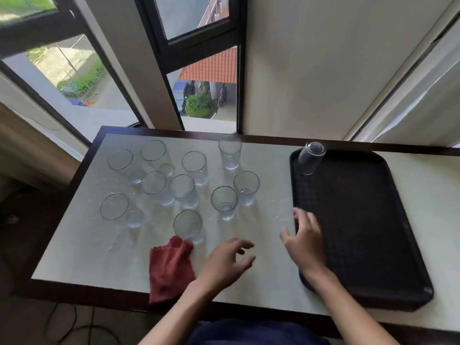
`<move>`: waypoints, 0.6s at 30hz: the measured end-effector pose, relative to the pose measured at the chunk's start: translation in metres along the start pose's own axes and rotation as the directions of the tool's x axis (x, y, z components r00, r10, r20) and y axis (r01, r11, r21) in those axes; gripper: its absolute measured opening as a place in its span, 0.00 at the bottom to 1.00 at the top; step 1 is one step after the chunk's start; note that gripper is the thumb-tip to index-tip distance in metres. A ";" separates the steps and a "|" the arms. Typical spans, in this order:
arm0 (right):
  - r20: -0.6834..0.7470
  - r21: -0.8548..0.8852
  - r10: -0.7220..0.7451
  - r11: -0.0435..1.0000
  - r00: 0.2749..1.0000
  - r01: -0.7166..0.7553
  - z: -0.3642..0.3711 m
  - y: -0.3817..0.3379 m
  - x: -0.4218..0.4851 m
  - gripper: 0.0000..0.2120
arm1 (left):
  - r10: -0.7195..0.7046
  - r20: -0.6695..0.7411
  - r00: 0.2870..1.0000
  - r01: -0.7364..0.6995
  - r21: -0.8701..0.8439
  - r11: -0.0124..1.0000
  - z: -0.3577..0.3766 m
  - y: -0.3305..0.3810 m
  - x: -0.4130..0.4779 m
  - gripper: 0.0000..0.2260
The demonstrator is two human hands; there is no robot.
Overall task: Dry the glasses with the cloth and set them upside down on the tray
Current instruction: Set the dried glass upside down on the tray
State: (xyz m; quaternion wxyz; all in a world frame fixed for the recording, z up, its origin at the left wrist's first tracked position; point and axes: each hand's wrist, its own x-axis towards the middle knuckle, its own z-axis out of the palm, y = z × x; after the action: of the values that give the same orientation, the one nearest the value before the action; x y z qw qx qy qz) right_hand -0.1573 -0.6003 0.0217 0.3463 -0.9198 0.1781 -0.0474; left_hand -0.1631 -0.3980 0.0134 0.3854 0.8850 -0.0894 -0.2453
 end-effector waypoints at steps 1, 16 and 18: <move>0.057 -0.015 -0.025 1.000 0.998 0.026 0.011 -0.005 -0.020 0.21 | 0.012 -0.025 1.000 -0.014 -0.065 0.998 -0.012 -0.008 -0.013 0.12; 0.461 -0.373 -0.353 0.755 0.814 0.539 0.177 -0.127 -0.141 0.40 | -0.378 -0.659 0.650 0.141 -0.384 0.912 -0.181 -0.176 -0.104 0.19; 0.495 -0.413 -0.314 0.735 0.810 0.538 0.188 -0.134 -0.144 0.47 | -0.391 -0.592 0.705 0.181 -0.383 0.906 -0.192 -0.192 -0.094 0.30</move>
State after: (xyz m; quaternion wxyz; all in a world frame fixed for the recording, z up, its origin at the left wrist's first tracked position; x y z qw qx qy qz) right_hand -0.2126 -0.3385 -0.0278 0.0833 -0.9844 -0.1096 0.1099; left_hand -0.1540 -0.1112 0.0203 0.4766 0.8487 0.2291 0.0127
